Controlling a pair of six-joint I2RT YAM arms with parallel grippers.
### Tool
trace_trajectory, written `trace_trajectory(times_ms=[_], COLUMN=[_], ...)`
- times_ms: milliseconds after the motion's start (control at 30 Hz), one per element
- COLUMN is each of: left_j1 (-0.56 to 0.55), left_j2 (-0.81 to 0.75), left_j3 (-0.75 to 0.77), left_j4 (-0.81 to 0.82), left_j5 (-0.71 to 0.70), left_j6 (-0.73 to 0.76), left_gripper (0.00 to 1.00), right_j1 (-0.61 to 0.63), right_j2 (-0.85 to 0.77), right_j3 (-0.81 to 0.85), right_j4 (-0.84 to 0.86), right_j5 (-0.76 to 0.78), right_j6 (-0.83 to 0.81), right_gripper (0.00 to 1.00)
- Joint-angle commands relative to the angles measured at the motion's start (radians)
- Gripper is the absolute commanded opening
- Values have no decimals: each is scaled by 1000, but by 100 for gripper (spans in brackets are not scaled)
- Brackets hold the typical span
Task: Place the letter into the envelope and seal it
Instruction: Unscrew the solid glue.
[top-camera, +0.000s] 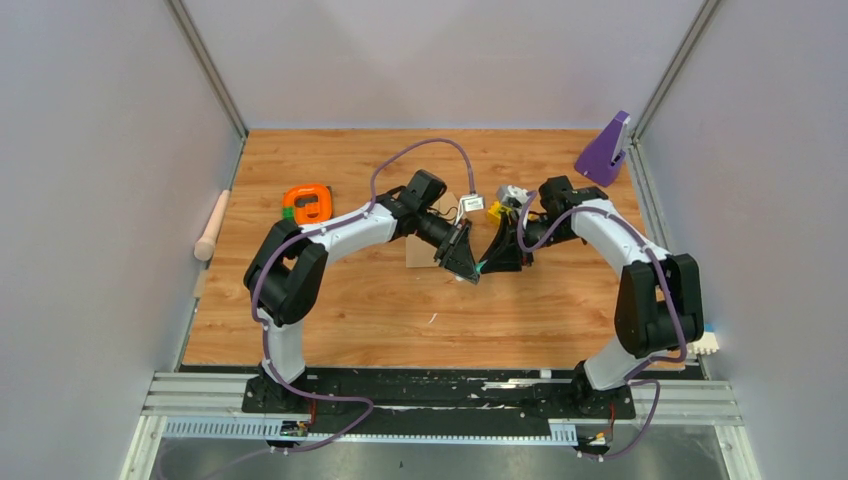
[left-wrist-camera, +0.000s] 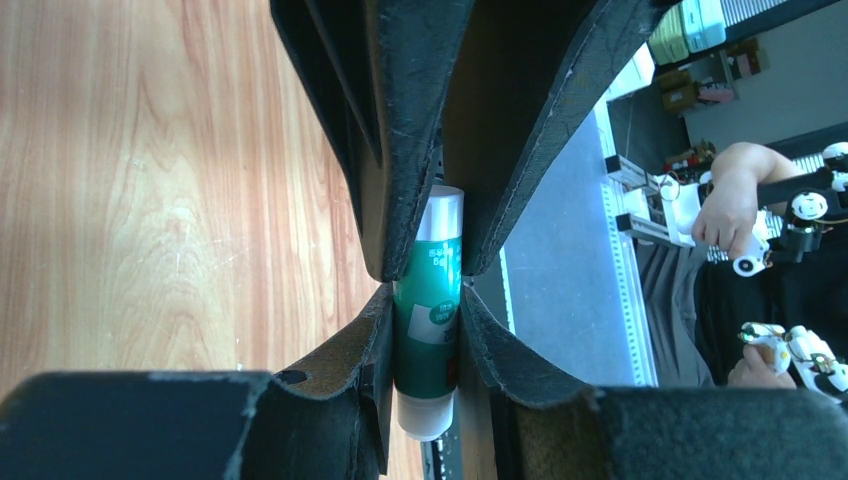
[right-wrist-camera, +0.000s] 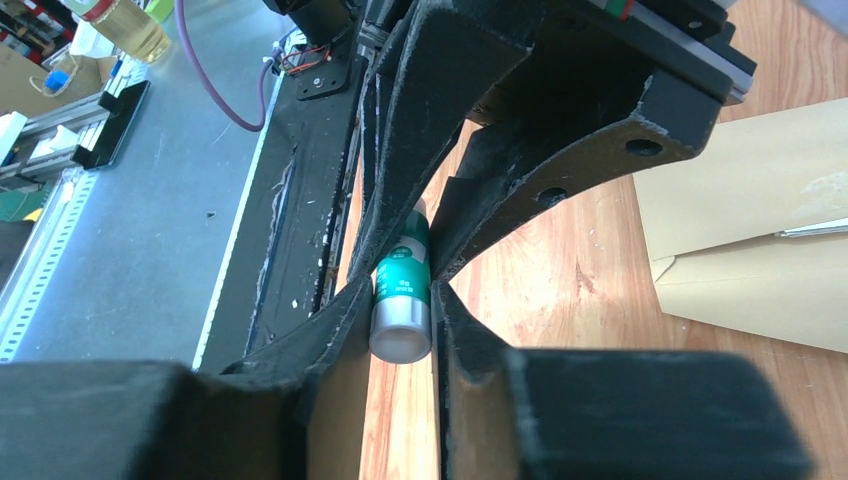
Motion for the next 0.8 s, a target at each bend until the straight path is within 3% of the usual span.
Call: trace_trajectory(times_ms=[0,100,200,267,300,333,400,467,767], left_j1=[-4,-3,2,7,9,15,29,52,266], left_j2=[-14,-18,-23,-30,-37,-41,-61,-80,-191], left_j3=[8,9,9,8,7,6,2,-3,23], left_j4=[3,6,9,11,10,12,14,18,36], left_j5=[9,5,2,1,0,0,0,-3,-64], left_j6=[17,17,15,18,19,21,26,25,-8], left_gripper=[7,11,17,30,43,50,79,96,100], right_j1=[9,9,9,9,9,9,8,5,-2], right_j2=[17,34,48,53,53,54,52,47,46], right_j3=[46,66,81,89,92,92,95,98,139], right_j4=[-61,-98,-126,-135,-138,-140,-141,-143,-131], right_j5=[-46,-47,-50,-53,-52,-52,-47,-43,25], right_j6=[-55,-81,-96,-97,-97,-97,-95,-93,-29], right_gripper=[13,1,0,0,0,0,0,0,0])
